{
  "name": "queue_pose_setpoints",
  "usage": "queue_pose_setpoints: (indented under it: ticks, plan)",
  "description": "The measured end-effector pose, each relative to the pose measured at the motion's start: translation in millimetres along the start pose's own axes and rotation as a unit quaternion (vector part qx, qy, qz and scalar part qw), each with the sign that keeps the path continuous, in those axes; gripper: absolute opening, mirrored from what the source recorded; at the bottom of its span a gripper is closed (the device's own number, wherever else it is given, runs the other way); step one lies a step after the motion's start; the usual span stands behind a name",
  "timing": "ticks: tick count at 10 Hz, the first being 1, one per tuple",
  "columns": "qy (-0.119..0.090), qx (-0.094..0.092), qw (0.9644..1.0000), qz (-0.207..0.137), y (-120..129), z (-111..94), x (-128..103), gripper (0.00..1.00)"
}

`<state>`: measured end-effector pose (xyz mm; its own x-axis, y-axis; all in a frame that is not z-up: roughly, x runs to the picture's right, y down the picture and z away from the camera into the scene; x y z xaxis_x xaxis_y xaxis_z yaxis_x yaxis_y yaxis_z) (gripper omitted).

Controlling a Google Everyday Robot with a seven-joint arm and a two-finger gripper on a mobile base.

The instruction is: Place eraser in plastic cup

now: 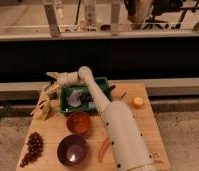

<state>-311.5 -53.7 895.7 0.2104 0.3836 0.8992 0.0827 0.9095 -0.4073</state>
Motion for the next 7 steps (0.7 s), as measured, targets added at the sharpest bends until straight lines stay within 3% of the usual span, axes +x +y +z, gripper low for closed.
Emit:
queue_pose_setpoints:
  ticks: [7]
  plan:
    - [0.004,-0.003,1.0,-0.002,0.3,-1.6,-0.6,0.8]
